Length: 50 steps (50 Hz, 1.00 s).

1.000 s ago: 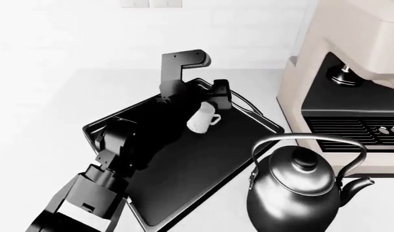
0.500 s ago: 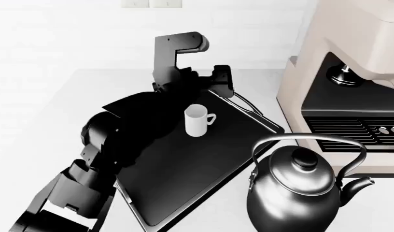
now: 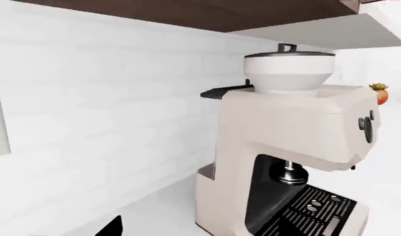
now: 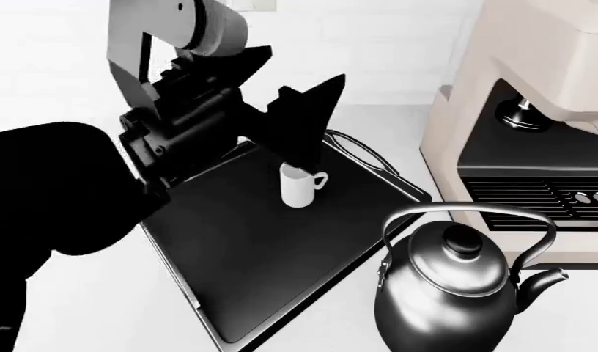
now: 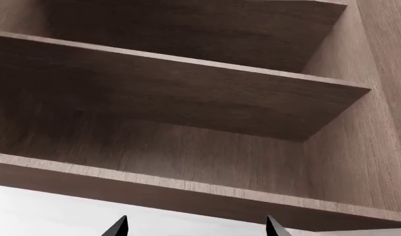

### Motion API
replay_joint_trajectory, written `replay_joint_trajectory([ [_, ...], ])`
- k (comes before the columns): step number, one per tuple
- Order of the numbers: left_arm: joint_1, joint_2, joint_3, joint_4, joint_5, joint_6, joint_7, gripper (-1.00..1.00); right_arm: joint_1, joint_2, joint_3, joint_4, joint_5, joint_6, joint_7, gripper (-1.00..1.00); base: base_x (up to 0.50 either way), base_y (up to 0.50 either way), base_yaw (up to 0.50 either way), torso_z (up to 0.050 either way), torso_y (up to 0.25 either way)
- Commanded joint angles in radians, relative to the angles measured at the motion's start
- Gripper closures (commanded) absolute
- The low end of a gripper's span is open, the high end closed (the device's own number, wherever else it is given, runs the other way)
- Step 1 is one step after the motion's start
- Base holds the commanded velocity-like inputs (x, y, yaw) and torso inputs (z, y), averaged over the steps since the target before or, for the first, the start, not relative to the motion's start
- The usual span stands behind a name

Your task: Pick the kettle from the counter and place it on the tray. Then pick the mug from the cabinet and place it on the tray. Then close the cabinet doors.

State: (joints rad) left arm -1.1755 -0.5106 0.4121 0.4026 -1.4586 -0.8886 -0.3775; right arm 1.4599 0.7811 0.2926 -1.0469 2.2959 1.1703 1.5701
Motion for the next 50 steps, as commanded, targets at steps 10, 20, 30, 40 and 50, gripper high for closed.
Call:
replay_joint_trajectory([
  [10,0.157,-0.379,-0.159,0.334,-0.326,-0.077,0.205,-1.00,-0.073,-0.070,0.078,0.000,0.015,0.073,0.000,-1.00,0.00,0.00,0.00,0.000,0.000],
  [20,0.246,-0.398,-0.181,0.436,-0.356,-0.055,0.243,-1.00,-0.072,-0.077,0.069,0.000,0.011,0.074,0.000,-1.00,0.00,0.00,0.00,0.000,0.000],
  [30,0.228,-0.329,-0.122,0.438,-0.344,-0.071,0.230,-1.00,-0.080,-0.077,0.083,0.000,0.019,0.081,0.000,-1.00,0.00,0.00,0.00,0.000,0.000],
  [40,0.204,-0.219,-0.059,0.366,-0.264,-0.086,0.251,-1.00,-0.096,-0.087,0.104,0.000,0.029,0.098,0.000,-1.00,0.00,0.00,0.00,0.000,0.000],
  [50,0.181,-0.144,-0.022,0.311,-0.217,-0.083,0.264,-1.00,-0.129,-0.102,0.157,0.000,0.046,0.125,0.000,-1.00,0.00,0.00,0.00,0.000,0.000],
])
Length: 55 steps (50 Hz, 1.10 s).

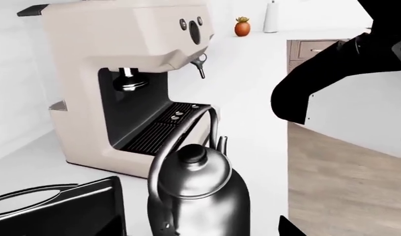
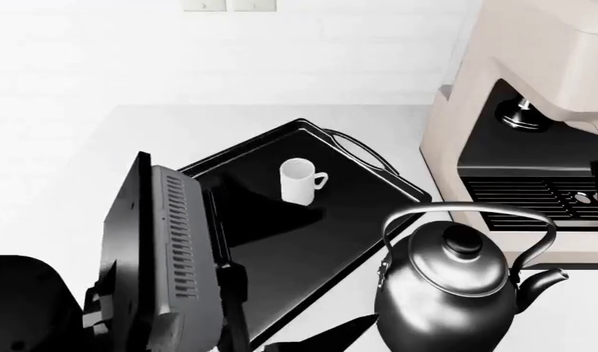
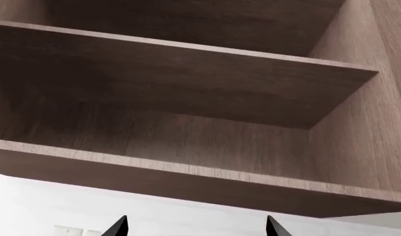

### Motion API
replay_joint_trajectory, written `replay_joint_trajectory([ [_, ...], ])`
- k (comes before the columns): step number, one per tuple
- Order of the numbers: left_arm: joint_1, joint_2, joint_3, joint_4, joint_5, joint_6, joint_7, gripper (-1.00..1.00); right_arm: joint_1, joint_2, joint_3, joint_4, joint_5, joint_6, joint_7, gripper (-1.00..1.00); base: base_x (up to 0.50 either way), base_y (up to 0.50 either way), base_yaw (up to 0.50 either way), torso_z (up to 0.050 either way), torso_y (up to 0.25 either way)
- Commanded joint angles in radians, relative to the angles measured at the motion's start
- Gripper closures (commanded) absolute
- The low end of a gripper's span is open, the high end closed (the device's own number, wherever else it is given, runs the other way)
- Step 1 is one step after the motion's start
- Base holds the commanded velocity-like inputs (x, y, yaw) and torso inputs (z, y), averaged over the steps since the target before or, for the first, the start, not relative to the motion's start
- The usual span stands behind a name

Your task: Pick the kettle from the counter and place it on the tray. Then pick the mug from the cabinet and place it on the tray. Then close the cabinet doors.

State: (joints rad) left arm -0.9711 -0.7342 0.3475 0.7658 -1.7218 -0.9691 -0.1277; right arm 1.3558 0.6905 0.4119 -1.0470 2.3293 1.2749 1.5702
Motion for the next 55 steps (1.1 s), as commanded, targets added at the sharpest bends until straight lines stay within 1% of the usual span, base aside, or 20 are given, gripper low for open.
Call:
replay_joint_trajectory([
  [1,-0.028,0.089,0.048,-0.060,0.058,-0.004,0.014,-1.00,-0.028,-0.014,0.042,0.000,0.013,0.024,0.000,-1.00,0.00,0.00,0.00,0.000,0.000],
  [4,-0.032,0.113,0.063,-0.079,0.093,-0.007,0.019,-1.00,-0.037,-0.021,0.052,0.000,0.017,0.033,0.000,-1.00,0.00,0.00,0.00,0.000,0.000],
  [22,-0.103,0.245,0.135,-0.153,0.149,-0.010,0.005,-1.00,-0.047,-0.034,0.057,0.000,0.013,0.046,0.000,-1.00,0.00,0.00,0.00,0.000,0.000],
  [32,-0.149,0.315,0.164,-0.226,0.205,0.001,0.025,-1.00,-0.048,-0.039,0.053,0.000,0.009,0.050,0.000,-1.00,0.00,0.00,0.00,0.000,0.000],
  [42,-0.132,0.360,0.212,-0.272,0.278,0.011,0.051,-1.00,-0.060,-0.047,0.065,0.000,0.012,0.058,0.000,-1.00,0.00,0.00,0.00,0.000,0.000],
  [55,-0.109,0.388,0.257,-0.287,0.324,0.018,0.070,-1.00,-0.071,-0.054,0.080,0.000,0.015,0.068,0.000,-1.00,0.00,0.00,0.00,0.000,0.000],
])
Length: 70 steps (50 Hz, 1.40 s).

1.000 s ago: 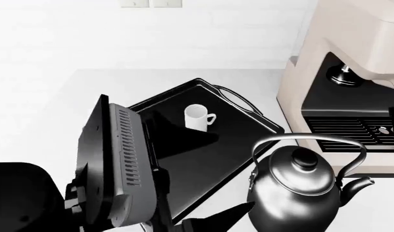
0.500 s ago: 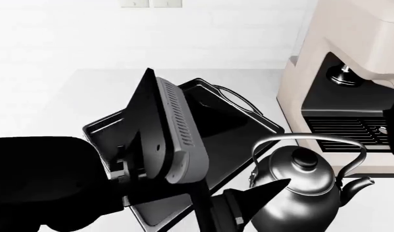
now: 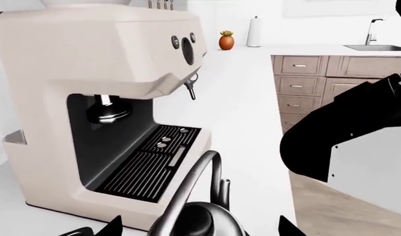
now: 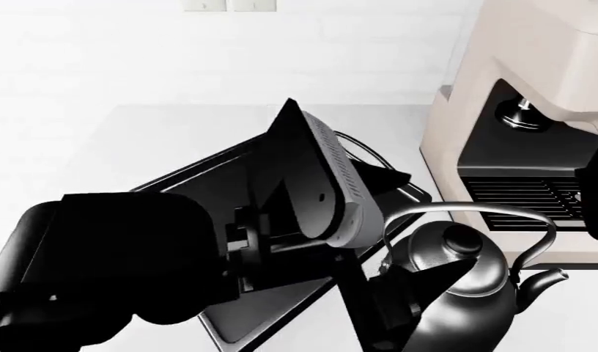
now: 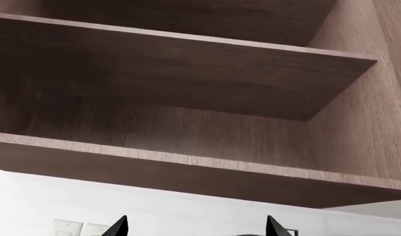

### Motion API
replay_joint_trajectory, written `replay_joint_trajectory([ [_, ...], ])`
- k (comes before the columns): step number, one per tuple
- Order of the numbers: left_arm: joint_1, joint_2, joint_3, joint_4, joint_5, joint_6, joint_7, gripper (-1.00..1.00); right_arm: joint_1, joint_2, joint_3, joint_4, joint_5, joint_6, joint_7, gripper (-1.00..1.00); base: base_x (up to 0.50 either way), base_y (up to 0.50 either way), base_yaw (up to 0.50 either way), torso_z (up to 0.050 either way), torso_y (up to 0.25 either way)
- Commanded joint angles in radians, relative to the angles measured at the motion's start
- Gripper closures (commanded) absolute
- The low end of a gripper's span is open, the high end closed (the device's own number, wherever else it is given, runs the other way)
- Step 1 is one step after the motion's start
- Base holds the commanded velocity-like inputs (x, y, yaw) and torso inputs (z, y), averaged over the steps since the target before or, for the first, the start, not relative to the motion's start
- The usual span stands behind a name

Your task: Pick the kettle from the counter and place it on the tray. Then pick the mug from the cabinet and place it on the tray. Then close the cabinet doors.

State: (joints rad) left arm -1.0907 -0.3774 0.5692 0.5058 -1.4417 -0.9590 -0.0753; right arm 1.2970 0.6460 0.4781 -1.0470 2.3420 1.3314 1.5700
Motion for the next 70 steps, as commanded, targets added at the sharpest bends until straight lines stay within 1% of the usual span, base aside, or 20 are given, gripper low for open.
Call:
replay_joint_trajectory([
  [1,0.012,0.031,0.038,-0.029,0.047,0.009,0.020,-1.00,-0.014,-0.011,0.018,0.000,0.003,0.013,0.000,-1.00,0.00,0.00,0.00,0.000,0.000],
  [11,0.019,0.032,0.050,-0.041,0.058,0.012,0.016,-1.00,-0.024,-0.018,0.031,0.000,0.007,0.024,0.000,-1.00,0.00,0.00,0.00,0.000,0.000],
  [12,0.020,0.032,0.050,-0.044,0.059,0.014,0.015,1.00,-0.024,-0.018,0.031,0.000,0.007,0.024,0.000,-1.00,0.00,0.00,0.00,0.000,0.000],
  [34,0.036,0.016,0.045,-0.054,0.065,0.034,0.008,1.00,-0.033,-0.024,0.046,0.000,0.012,0.035,0.000,-1.00,0.00,0.00,0.00,0.000,0.000],
  [42,-0.014,0.002,0.002,-0.013,-0.020,0.025,-0.048,1.00,-0.031,-0.027,0.040,0.000,0.007,0.034,0.000,-1.00,0.00,0.00,0.00,0.000,0.000],
  [55,-0.073,-0.004,-0.056,-0.010,-0.087,0.047,-0.102,1.00,-0.021,-0.021,0.024,0.000,0.000,0.024,0.000,-1.00,0.00,0.00,0.00,0.001,0.000],
  [70,-0.134,-0.066,-0.136,-0.044,-0.124,0.071,-0.127,1.00,-0.018,-0.026,0.019,0.000,-0.003,0.026,0.000,-1.00,0.00,0.00,0.00,0.000,0.001],
])
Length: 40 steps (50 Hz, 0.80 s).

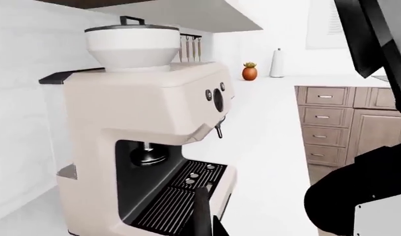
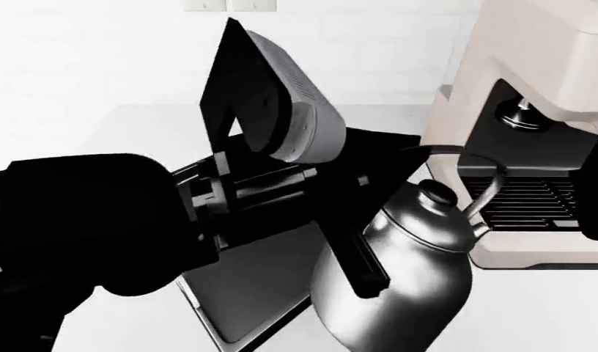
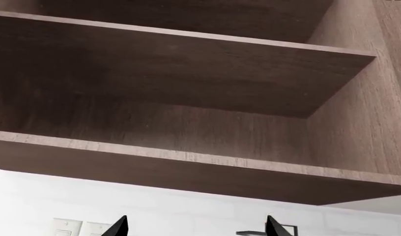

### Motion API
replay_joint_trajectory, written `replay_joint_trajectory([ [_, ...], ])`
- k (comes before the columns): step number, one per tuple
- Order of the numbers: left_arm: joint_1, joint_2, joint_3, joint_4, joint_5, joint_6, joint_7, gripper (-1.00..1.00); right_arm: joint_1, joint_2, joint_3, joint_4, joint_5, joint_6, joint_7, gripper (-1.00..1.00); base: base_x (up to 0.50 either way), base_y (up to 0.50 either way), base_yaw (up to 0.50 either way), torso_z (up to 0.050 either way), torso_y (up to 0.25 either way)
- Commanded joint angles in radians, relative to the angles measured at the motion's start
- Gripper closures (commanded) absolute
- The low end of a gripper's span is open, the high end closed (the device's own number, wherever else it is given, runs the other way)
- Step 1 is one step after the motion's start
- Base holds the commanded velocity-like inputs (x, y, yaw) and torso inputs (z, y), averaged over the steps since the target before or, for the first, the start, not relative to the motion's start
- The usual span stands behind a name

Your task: Pick the kettle from the counter and place it on the tray. Then pick the mug from the cabinet and place it on the tray. Then close the cabinet doors.

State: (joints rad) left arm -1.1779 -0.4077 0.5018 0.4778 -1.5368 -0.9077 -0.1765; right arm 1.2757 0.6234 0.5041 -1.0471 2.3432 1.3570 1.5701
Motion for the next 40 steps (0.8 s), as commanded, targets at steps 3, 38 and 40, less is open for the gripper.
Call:
replay_joint_trajectory([
  [3,-0.074,-0.050,-0.095,-0.050,-0.022,0.032,-0.042,1.00,0.007,-0.002,-0.012,0.000,-0.008,-0.004,0.000,-1.00,0.00,0.00,0.00,0.000,0.000],
  [38,-0.044,-0.176,-0.175,-0.123,0.047,0.083,-0.036,1.00,0.013,-0.021,-0.042,0.000,-0.034,0.000,0.000,-1.00,0.00,0.00,0.00,0.000,0.000],
  [40,-0.031,-0.183,-0.177,-0.120,0.049,0.086,-0.032,1.00,0.012,-0.024,-0.043,0.000,-0.036,0.002,0.000,-1.00,0.00,0.00,0.00,0.000,0.000],
])
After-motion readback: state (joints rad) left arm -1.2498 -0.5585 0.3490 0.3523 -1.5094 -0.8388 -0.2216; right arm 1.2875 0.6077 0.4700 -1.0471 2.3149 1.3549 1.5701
